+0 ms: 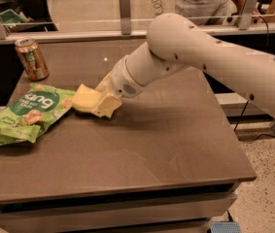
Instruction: Move sponge near green rice chip bag
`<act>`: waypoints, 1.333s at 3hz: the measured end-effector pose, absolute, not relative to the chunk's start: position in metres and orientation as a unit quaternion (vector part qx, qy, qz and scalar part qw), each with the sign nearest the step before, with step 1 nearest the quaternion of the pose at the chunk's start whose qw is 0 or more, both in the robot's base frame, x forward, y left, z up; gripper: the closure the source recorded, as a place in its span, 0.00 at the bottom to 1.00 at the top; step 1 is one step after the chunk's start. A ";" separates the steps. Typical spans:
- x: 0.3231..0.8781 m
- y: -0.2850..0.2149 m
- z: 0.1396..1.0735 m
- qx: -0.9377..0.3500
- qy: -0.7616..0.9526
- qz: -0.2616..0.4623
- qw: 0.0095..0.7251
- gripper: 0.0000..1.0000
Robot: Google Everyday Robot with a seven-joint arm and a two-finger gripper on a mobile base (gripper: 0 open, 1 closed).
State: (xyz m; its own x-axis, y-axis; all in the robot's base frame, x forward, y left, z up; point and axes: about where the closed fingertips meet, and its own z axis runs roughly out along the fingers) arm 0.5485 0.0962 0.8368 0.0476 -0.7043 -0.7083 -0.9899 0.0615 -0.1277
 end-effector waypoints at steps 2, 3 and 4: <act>0.562 0.114 0.831 -0.645 0.646 0.236 0.332 0.82; 0.565 0.117 0.832 -0.642 0.645 0.240 0.338 0.58; 0.566 0.119 0.833 -0.641 0.642 0.243 0.343 0.35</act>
Offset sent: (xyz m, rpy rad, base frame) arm 0.0230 0.0212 -0.0040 0.0582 -0.0038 -0.0013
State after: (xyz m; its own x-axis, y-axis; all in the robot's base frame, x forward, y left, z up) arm 0.5662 0.1194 0.8335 0.0570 -0.6568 -0.7519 -0.9901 0.0596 -0.1271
